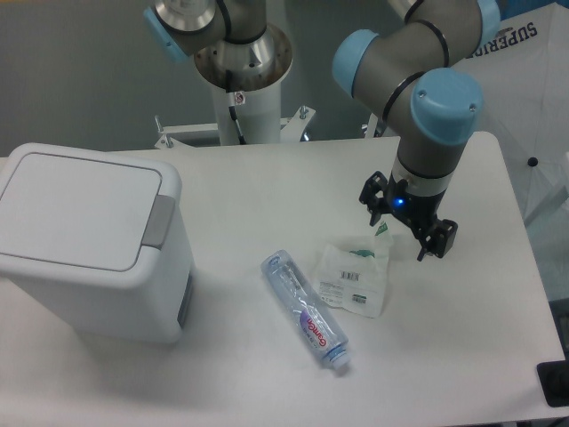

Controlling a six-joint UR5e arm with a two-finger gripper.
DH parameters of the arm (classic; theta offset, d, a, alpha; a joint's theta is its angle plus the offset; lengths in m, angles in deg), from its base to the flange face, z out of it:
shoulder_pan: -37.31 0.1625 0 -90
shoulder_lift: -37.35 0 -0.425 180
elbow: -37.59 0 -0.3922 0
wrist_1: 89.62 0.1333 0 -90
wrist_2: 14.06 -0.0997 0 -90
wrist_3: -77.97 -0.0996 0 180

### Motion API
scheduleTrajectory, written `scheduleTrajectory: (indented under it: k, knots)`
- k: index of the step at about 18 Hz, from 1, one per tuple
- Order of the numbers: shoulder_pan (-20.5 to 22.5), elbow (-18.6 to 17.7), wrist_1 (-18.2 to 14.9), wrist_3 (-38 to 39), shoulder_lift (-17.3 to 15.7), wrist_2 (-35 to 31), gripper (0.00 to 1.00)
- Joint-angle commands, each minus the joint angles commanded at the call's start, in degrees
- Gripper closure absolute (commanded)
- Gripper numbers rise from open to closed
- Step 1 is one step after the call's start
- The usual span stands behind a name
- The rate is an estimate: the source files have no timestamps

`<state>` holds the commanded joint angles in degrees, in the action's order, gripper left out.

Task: Open the trash can
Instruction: 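Move the open gripper from above the white packet toward the trash can, then swing the gripper over to the trash can lid's front edge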

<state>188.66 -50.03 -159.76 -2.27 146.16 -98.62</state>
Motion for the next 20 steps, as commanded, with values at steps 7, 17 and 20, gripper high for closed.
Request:
scheduleTrajectory:
  k: [7,17,20]
  knots:
    - [-0.8,-0.8,0.1,9.2,-1.4,4.3,0.0]
    - [-4.0,1.8,0.2,34.1,-1.6,19.0,0.0]
    - [-5.2,1.8,0.2,34.5,-1.8,25.6,0.0]
